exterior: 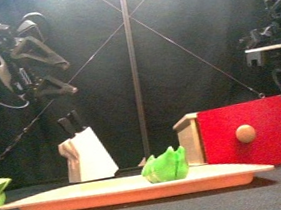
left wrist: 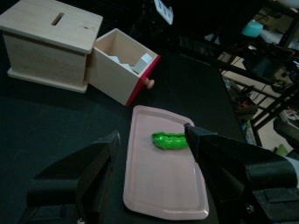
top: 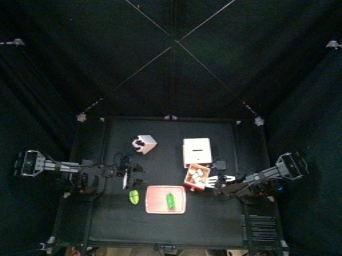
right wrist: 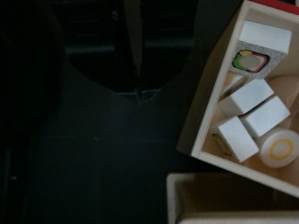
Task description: Grab pea
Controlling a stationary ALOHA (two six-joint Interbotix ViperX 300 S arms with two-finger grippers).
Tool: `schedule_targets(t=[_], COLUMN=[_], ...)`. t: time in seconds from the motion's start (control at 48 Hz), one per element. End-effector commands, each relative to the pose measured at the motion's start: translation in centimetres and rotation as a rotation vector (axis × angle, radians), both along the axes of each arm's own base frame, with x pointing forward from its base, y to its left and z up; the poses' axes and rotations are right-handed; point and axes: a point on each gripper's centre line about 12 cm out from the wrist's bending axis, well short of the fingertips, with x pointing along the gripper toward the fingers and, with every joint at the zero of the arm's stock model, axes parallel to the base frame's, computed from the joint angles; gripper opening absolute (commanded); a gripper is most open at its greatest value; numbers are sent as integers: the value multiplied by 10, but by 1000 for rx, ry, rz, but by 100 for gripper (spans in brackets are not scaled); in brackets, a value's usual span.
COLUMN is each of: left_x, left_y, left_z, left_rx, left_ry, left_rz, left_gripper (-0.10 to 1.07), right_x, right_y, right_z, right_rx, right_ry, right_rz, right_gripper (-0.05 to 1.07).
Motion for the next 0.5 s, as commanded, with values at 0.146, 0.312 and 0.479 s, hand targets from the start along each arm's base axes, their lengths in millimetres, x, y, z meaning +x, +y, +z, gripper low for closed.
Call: schedule_targets(t=[0.146, 0.312, 0.479], left_x=[49, 82, 111], left_y=[2, 5, 8], left_z=[-10, -28, -42], left_rx=[-1, -10, -19], left_ry=[57, 110, 139], left_rz=[-8, -5, 2], left_gripper=[94, 94, 94], right_x=[-4, 7, 9], right_y=[-19, -28, -38], right_z=[-6, -1, 0], right_rx=[13, -6, -20], right_ry=[-178, -276, -307], right_rz=[42, 89, 96], right_gripper=[40, 40, 40])
